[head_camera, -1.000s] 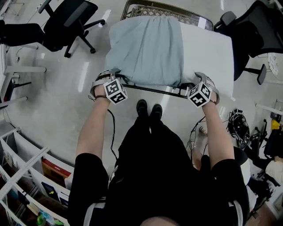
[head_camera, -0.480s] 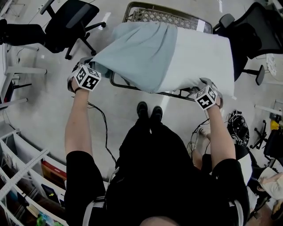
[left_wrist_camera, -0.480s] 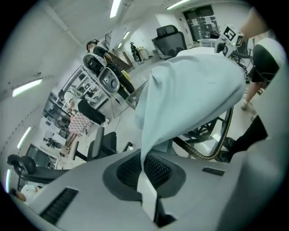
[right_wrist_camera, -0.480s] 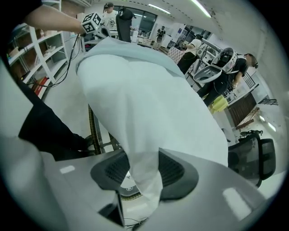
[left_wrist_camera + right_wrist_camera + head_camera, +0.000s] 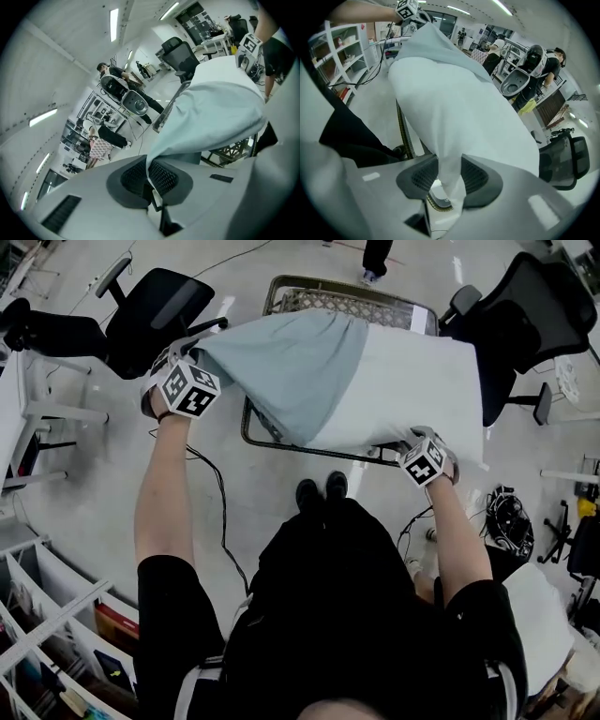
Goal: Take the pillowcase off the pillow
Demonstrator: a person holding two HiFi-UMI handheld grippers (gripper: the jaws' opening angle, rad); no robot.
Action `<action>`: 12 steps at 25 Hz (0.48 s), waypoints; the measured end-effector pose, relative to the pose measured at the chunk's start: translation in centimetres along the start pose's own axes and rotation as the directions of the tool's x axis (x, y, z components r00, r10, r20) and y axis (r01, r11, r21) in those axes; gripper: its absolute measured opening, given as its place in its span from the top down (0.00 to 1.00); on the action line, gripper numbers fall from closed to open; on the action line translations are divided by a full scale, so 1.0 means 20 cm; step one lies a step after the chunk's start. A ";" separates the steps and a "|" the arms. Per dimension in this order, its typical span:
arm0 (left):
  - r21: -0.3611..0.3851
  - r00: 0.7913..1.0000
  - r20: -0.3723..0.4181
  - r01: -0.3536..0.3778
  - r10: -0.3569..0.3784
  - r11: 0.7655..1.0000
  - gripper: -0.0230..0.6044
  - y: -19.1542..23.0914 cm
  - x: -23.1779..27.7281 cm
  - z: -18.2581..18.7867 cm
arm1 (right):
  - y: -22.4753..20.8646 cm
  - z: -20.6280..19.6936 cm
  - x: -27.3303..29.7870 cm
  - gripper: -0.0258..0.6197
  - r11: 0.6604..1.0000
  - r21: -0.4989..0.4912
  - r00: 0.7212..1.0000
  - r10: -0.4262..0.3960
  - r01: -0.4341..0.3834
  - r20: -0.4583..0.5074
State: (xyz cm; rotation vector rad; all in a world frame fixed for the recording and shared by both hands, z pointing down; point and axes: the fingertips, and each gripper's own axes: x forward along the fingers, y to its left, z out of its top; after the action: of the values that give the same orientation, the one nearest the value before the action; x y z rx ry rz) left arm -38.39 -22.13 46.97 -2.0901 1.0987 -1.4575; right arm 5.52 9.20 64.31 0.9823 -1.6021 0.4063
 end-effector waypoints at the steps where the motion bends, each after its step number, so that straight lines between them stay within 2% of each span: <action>1: -0.003 1.000 0.000 -0.014 0.014 1.000 0.95 0.05 -0.01 0.02 | 0.02 0.04 0.00 0.72 1.000 -0.005 1.000 0.008 -0.008 0.010; 8: -0.073 0.994 -0.047 -0.106 0.103 0.992 0.95 0.37 -0.05 -0.01 | 0.14 0.35 0.08 0.73 0.989 -0.094 0.989 0.124 -0.117 0.077; 12: -0.101 0.986 -0.092 -0.147 0.138 0.984 0.95 0.47 -0.08 -0.11 | 0.16 0.38 0.14 0.74 0.976 -0.155 0.984 0.167 -0.155 0.068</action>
State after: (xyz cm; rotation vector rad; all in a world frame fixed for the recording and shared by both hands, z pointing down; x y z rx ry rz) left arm -44.26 -26.52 40.40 -1.9890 1.3583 -1.4589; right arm -1.79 4.55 65.42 0.7663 -1.7657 0.3546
